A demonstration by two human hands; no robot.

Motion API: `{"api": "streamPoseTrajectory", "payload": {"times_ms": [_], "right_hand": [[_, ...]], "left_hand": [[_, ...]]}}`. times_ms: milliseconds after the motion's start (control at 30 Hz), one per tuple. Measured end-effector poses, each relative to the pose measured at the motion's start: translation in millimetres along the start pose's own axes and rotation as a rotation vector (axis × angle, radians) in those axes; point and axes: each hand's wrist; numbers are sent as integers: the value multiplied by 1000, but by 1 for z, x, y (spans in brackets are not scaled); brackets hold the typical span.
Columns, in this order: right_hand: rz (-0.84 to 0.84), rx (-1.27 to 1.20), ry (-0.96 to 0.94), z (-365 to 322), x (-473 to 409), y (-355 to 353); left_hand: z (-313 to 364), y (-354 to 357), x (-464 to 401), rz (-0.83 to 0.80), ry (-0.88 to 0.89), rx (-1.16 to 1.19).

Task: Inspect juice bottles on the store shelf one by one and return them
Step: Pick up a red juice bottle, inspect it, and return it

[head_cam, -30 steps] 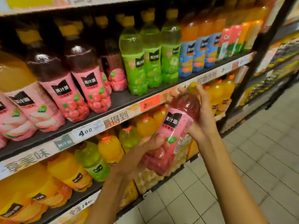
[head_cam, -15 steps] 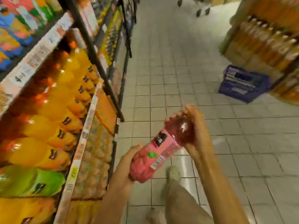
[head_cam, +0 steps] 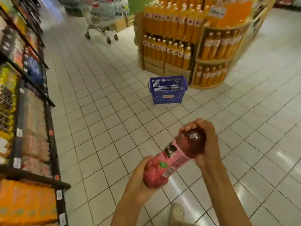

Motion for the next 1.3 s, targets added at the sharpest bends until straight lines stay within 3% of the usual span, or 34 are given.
{"api": "streamPoseTrajectory", "payload": {"times_ms": [100,200,467,800,1100,1300], "right_hand": [[-99,196,-86,-23,-46,-19],[-78,274,-94,-36,-82,-42],[46,180,-55,-48,-225,-120],[165,68,69,-54,-472,-194],[400,18,494,-22,-705,-325],[435,68,683,24,-868,-427]], "left_hand": [[21,39,-46,-30,-22,71],[45,64,-91,37,-31,11],[143,121,-245,-6,21,-142],[308,199,-463,89,20,-374],[429,248,-689,246,42,-575],[494,247,-865,366,42,-567]]}}
Point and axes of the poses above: each hand's wrist, its own x-axis away from the middle knuckle, its own y-axis out of the palm, z = x × y, and after that the axes turned 11 degrees about -z, right-handed
